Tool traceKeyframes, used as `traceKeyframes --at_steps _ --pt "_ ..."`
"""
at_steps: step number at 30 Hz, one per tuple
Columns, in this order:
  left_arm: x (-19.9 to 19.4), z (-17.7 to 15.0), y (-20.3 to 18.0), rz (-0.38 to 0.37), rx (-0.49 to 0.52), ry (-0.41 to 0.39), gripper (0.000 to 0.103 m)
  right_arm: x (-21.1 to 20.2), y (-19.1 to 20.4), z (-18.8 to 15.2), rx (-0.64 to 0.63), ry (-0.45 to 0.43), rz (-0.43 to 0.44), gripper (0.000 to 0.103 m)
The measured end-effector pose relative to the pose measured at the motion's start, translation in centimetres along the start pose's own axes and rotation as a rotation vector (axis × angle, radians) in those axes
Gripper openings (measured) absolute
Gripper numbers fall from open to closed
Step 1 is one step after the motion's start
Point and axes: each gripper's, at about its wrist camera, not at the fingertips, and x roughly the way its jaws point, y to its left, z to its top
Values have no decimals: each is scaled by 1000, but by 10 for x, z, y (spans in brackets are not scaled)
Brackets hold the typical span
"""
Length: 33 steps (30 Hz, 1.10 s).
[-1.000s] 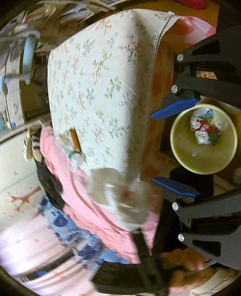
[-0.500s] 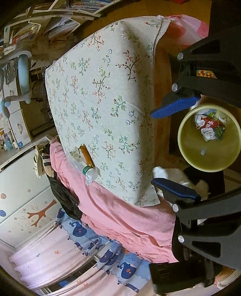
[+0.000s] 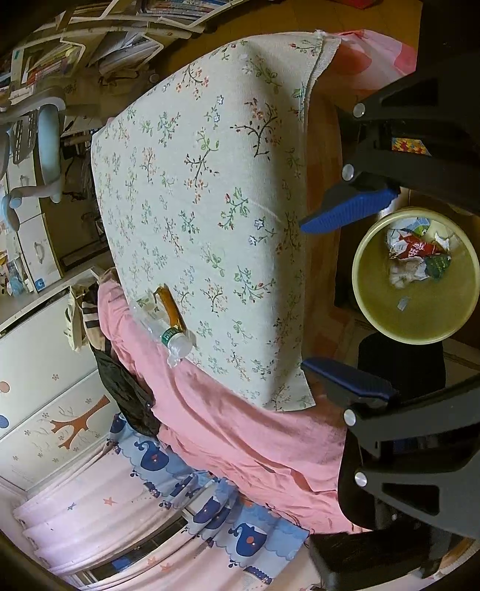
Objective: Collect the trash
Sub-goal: 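Move both tools back over the bed toward the bottle and orange item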
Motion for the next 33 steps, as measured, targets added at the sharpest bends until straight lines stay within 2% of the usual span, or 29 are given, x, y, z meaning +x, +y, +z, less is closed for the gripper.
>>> traceKeyframes --at_steps 5,14,23,33 --pt "-26 17 13 24 -35 -141 53 4 6 0 -31 12 -9 67" --pt "-59 74 45 123 -115 -378 64 20 41 23 -244 21 -39 70" --pt "-52 130 99 213 -274 -467 65 76 64 76 -497 73 -66 71" --pt "-30 203 145 214 -346 -508 66 177 75 140 -637 113 -71 71"
